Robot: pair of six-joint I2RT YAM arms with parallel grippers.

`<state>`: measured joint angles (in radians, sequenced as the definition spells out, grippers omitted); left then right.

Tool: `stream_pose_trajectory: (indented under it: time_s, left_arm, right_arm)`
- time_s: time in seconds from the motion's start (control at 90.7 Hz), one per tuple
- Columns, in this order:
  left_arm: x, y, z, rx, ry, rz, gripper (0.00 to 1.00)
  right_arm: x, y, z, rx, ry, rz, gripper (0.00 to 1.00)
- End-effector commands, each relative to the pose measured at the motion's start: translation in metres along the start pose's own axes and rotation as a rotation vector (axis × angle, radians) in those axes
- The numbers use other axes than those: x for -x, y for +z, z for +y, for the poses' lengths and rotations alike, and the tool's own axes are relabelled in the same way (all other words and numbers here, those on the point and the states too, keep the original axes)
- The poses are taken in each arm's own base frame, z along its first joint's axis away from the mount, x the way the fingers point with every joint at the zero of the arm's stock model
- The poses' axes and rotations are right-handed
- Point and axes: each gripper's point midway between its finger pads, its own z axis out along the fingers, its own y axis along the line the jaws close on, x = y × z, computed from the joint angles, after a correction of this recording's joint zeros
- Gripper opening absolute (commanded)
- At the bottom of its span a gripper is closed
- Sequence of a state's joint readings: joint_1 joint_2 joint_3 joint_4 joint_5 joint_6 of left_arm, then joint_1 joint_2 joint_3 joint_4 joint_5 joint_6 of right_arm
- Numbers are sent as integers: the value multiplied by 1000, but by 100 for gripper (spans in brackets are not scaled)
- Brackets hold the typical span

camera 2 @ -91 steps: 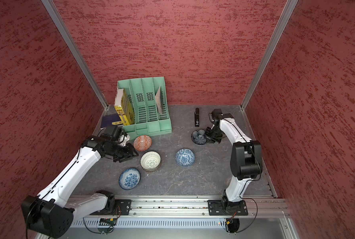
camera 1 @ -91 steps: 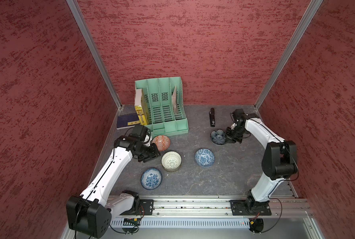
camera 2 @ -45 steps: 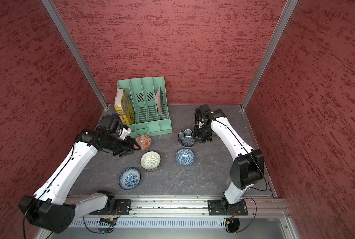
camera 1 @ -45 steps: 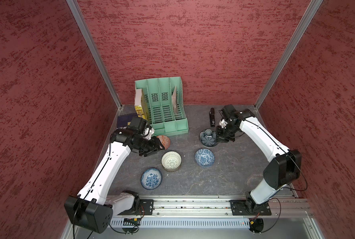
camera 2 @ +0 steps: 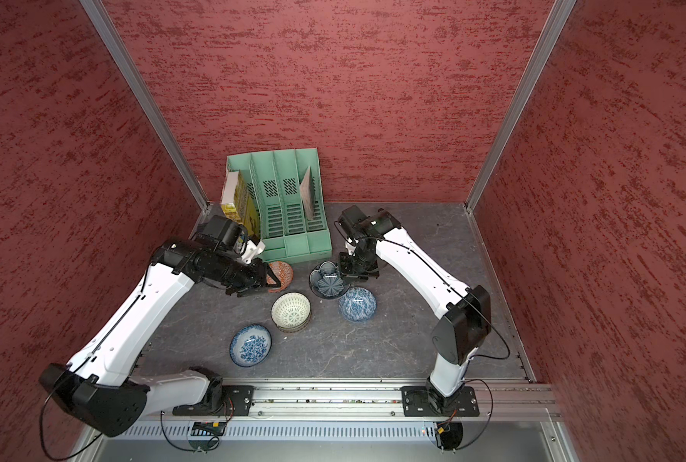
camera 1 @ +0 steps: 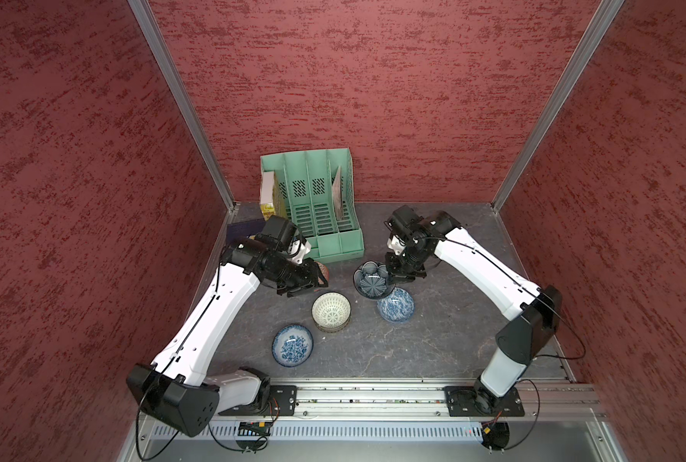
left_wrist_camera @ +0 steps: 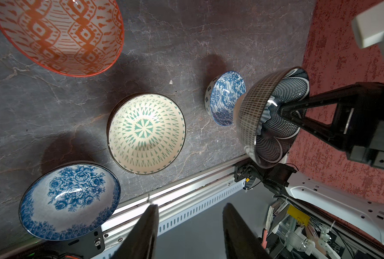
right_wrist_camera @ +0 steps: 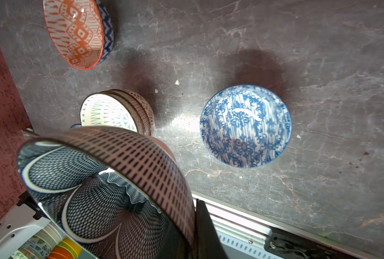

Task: Stack the bowls
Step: Pick up the bowl from the center of the board.

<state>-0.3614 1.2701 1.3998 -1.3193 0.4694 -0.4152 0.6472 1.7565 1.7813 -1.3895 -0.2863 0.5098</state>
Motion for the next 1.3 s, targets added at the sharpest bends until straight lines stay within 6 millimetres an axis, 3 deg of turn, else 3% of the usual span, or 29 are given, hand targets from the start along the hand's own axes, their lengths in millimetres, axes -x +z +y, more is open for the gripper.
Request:
stream_pose_trajectory:
  time_s: [0.0, 0.474, 0.826, 1.289]
  left_arm:
    - [-2, -1, -7, 13, 16, 10, 47]
    - [-7, 28, -10, 56, 44, 76, 36]
    - [-11, 44, -2, 83, 41, 106, 28]
    - [-12, 47, -4, 82, 49, 109, 15]
  right_arm:
    - [-5, -4, 20, 23, -32, 5, 0]
    - [-21, 12, 57, 28, -121, 54, 0]
    - [-26, 15, 67, 42, -140, 71, 0]
    - [-27, 19, 71, 44, -150, 83, 0]
